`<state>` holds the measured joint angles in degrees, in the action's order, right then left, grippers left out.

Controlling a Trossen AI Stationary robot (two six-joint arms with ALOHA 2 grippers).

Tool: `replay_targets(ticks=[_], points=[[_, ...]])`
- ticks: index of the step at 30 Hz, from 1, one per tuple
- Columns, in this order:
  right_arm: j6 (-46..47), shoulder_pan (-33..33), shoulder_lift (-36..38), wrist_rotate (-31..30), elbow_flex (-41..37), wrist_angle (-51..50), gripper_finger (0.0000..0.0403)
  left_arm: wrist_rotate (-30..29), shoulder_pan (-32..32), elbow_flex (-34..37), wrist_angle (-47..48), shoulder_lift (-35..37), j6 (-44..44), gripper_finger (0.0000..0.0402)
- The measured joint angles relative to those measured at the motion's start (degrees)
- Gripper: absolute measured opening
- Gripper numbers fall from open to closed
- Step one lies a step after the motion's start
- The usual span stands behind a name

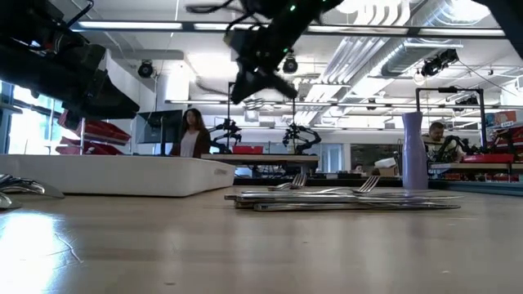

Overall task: Sort silverware
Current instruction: Put the fork in the silverware tray

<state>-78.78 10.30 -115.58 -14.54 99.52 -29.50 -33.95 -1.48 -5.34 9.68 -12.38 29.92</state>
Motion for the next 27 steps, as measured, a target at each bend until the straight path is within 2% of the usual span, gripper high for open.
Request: replay_targets(ticks=[6,11,14,20,27], points=[[-16.11,1.87,-9.33,1.33,7.13,-0.58,0.0000,0.00,0.00,0.00,-0.02,0.00,0.01,0.0097],[-24.81,3.30,-14.75,2.16,10.08,-0.21,0.0000,0.00,0.00,0.00,0.01,0.00,0.21,0.0097],[-28.48,4.21,-16.69,4.73,10.85,0.49,0.0000,0.01,0.00,0.00,0.18,0.00,1.17,0.0097],[-30.30,5.14,-19.41,7.69,11.04,1.66,0.0000,0.00,0.00,0.00,0.41,0.00,1.54,0.0097],[-26.42,5.84,-21.35,9.19,11.06,2.93,0.0000,-0.92,0.00,0.00,0.51,0.00,1.50,0.0097]])
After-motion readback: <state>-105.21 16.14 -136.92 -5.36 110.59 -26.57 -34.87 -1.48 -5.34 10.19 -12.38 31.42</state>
